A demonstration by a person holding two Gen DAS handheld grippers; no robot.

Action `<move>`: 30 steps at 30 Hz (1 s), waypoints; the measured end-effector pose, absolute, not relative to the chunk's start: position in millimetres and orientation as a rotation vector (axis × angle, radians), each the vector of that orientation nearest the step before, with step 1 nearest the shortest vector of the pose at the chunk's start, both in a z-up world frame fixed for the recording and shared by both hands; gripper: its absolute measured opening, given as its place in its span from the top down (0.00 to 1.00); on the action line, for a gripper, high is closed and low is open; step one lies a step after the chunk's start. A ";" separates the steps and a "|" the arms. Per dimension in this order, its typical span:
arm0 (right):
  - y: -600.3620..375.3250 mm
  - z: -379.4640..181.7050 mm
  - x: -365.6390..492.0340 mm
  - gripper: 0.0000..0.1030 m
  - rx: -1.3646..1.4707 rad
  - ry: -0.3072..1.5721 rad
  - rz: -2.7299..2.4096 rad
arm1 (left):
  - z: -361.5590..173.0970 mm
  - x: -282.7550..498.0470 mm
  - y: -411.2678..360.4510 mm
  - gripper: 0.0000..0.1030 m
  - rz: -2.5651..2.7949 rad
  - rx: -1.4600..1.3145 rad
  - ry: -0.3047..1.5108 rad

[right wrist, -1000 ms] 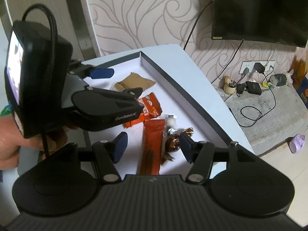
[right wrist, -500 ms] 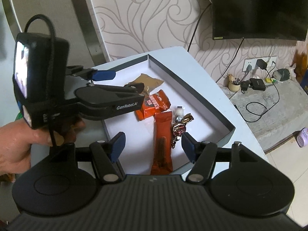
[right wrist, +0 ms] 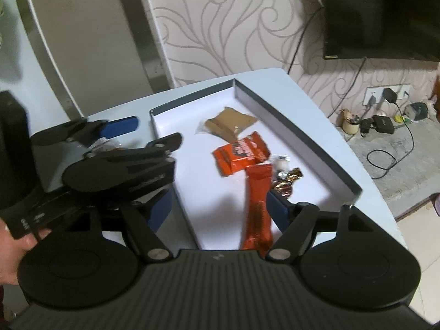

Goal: Organize snacks
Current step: 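Withdraw both grippers from the box back over the snack pile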

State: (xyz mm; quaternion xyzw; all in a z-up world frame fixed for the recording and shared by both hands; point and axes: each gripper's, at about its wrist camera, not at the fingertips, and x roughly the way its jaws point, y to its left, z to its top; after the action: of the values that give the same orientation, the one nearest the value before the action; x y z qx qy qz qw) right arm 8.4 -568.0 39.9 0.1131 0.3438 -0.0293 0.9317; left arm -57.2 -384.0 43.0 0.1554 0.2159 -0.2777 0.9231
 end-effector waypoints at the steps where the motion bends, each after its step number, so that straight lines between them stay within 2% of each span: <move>1: -565.7 40.2 9.8 0.23 0.228 0.704 -0.052 | 41.9 -56.2 -377.5 0.32 -0.555 0.307 0.444; 11: -544.9 42.1 28.1 0.23 0.197 0.715 0.005 | 24.4 -33.5 -299.5 0.31 -0.342 0.190 0.490; 14: -537.4 42.9 32.4 0.23 0.184 0.719 0.022 | 20.8 -26.9 -282.2 0.26 -0.318 0.156 0.494; 19: -526.2 41.1 41.6 0.23 0.169 0.735 0.044 | 33.0 -19.7 -271.0 0.29 -0.342 0.075 0.462; 27: -520.1 38.3 49.6 0.19 0.169 0.751 0.040 | 43.8 -6.9 -272.9 0.28 -0.380 0.092 0.412; 30: -522.0 36.4 52.1 0.19 0.182 0.756 0.024 | 39.4 5.2 -270.8 0.28 -0.351 0.129 0.444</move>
State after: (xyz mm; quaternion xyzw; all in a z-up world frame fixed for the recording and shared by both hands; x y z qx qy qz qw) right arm 52.1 -522.0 36.4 0.0889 0.3687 0.0118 0.9252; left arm 5.2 -270.8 39.4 0.0635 0.2189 -0.1730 0.9582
